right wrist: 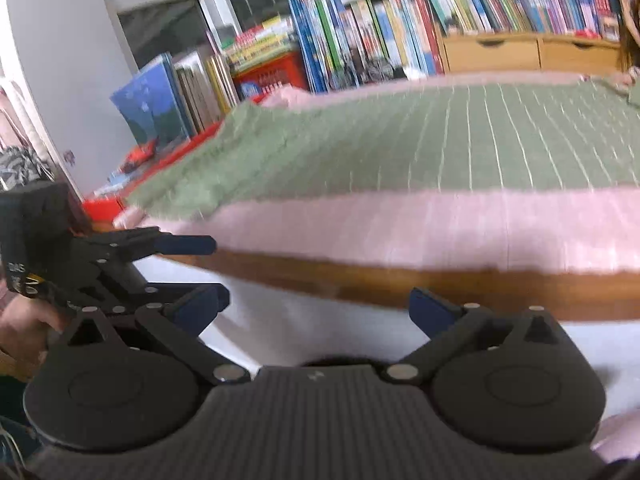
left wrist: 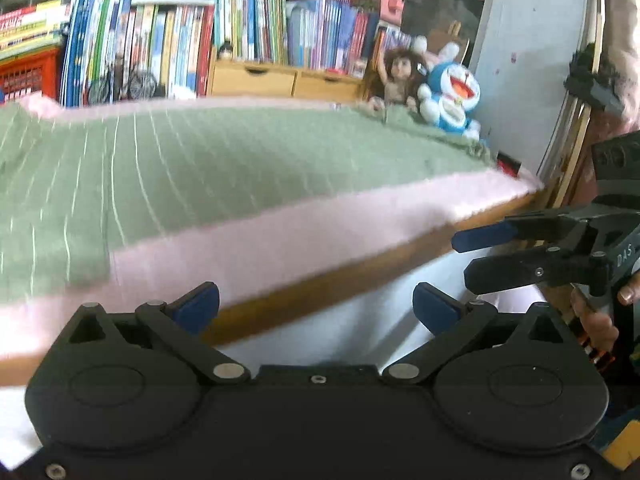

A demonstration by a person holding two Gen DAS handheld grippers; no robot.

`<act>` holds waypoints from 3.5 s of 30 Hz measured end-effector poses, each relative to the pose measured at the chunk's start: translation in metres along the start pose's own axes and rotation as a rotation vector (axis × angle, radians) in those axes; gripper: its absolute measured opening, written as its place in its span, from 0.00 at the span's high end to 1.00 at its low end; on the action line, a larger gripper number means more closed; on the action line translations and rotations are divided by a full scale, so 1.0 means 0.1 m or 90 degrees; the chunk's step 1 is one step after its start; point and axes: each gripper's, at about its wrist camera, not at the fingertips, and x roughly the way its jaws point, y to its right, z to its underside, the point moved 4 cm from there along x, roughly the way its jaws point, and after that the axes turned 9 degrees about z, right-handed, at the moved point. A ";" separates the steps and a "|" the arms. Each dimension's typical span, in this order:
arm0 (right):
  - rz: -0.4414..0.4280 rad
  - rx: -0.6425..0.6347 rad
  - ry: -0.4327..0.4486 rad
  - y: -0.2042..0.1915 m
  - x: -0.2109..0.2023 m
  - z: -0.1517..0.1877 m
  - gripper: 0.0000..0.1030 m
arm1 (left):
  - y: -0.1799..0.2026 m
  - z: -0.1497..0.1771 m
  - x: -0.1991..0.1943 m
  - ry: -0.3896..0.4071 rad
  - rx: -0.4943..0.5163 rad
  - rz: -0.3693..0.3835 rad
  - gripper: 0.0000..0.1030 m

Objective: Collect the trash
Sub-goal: 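Move both open tools to the white tissue on the floor by the bookshelf, then close the left tool on the white tissue, then carry the white tissue in the left tool over the bin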

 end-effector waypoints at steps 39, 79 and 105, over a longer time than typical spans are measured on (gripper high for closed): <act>0.169 -0.196 0.093 1.03 3.00 -3.21 0.07 | -2.81 -3.50 2.37 0.099 0.017 -0.061 0.01; 0.068 -0.168 -0.015 1.33 4.74 -3.32 0.60 | -3.88 -3.17 4.14 0.055 -0.243 0.008 0.70; 0.018 -0.155 0.033 0.70 3.13 -3.06 0.70 | -2.60 -3.08 2.60 0.112 -0.219 0.019 0.73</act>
